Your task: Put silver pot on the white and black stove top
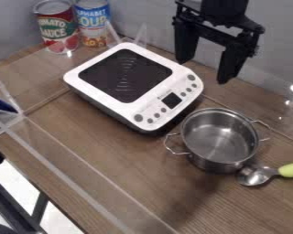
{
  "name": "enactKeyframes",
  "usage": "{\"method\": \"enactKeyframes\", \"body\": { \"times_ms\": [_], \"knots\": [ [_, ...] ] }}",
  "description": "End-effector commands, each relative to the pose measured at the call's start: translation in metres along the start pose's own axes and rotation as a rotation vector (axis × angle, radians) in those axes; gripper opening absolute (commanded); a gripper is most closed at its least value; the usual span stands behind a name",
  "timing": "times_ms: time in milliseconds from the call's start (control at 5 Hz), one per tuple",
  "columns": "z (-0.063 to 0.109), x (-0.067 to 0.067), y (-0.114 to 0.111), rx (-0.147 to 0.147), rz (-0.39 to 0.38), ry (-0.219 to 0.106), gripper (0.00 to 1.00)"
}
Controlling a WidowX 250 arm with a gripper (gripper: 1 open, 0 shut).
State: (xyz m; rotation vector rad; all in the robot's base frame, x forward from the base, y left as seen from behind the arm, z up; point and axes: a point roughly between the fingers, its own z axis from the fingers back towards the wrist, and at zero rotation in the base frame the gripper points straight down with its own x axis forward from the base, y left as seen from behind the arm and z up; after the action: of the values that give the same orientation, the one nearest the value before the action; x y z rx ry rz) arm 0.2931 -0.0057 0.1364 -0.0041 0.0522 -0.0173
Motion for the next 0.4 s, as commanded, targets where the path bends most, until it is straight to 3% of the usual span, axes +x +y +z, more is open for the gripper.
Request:
{"method": "enactKeyframes", "body": {
  "times_ms": [0, 200],
  "knots": [
    [-0.011, -0.005, -0.005, 0.004, -0.109, 0.002, 1.0],
    [-0.022, -0.01, -0.01, 0.009, -0.217, 0.003, 1.0]
  ]
}}
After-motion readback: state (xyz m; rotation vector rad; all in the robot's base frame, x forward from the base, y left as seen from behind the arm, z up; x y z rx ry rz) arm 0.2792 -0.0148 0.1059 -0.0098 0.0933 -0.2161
